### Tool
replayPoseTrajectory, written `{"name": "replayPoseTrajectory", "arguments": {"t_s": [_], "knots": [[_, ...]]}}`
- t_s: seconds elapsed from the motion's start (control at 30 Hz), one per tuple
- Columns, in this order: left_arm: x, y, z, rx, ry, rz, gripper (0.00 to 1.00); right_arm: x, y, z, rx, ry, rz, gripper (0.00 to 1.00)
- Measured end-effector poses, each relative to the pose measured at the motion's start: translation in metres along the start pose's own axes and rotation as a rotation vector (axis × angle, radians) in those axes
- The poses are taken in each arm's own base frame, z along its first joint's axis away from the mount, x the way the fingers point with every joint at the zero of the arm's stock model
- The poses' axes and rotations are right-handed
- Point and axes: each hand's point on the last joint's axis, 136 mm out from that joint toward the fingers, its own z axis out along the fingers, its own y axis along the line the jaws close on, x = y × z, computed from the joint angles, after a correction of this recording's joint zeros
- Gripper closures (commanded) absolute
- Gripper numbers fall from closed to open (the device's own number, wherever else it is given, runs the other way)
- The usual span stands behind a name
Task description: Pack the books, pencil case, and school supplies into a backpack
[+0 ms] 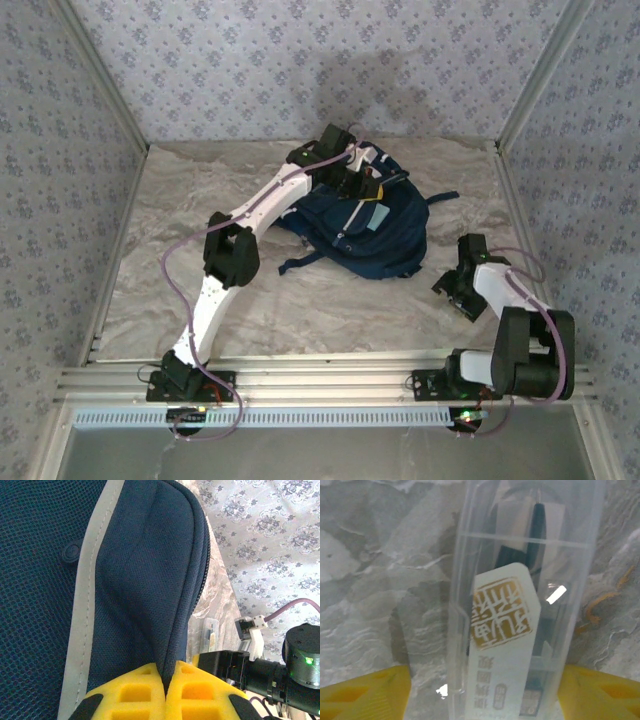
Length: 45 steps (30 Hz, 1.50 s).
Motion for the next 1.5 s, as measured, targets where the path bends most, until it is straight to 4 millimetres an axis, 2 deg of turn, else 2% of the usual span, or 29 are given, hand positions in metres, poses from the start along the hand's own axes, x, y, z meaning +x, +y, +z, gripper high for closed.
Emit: {"name": "replayPoseTrajectory", "arguments": {"t_s": [0.1,0.27,0.43,0.6,0.7,0.8,0.97,1.07,1.17,1.33,1.5], "knots": [[0.002,0.002,0.001,-0.001,0.003,-0.003,1.00,-0.001,-0.003,0.000,0.013,-0.005,0.007,0.40],[0.000,0.001,0.001,0.001,-0.003,0.000,1.00,-0.002,-0.008,-0.002,0.038,-0.010,0.007,0.65],[0.000,0.001,0.001,0.002,-0.003,-0.005,1.00,-0.012,0.001,-0.007,-0.001,-0.056,0.003,0.69],[0.000,0.001,0.001,0.001,-0.003,-0.013,1.00,-0.026,0.016,-0.030,-0.060,-0.112,-0.008,0.69],[-0.001,0.002,0.000,0.001,-0.004,-0.016,1.00,-0.036,0.040,-0.056,-0.132,-0.161,-0.050,0.68],[-0.001,0.002,0.000,0.001,-0.004,-0.017,1.00,-0.038,0.076,-0.081,-0.230,-0.193,-0.121,0.69],[-0.001,0.002,0.000,0.001,-0.005,-0.028,1.00,-0.021,0.147,-0.112,-0.409,-0.206,-0.275,0.68],[-0.001,0.001,0.000,0.001,-0.005,-0.040,1.00,-0.016,0.185,-0.123,-0.498,-0.216,-0.333,0.67],[-0.002,0.001,0.000,0.002,-0.008,-0.048,1.00,-0.020,0.211,-0.122,-0.571,-0.212,-0.327,0.68],[-0.002,0.002,0.000,-0.002,-0.010,-0.057,1.00,-0.031,0.252,-0.107,-0.639,-0.190,-0.311,0.67],[-0.005,0.005,-0.002,-0.012,-0.020,-0.066,1.00,-0.036,0.276,-0.098,-0.702,-0.167,-0.284,0.65]]}}
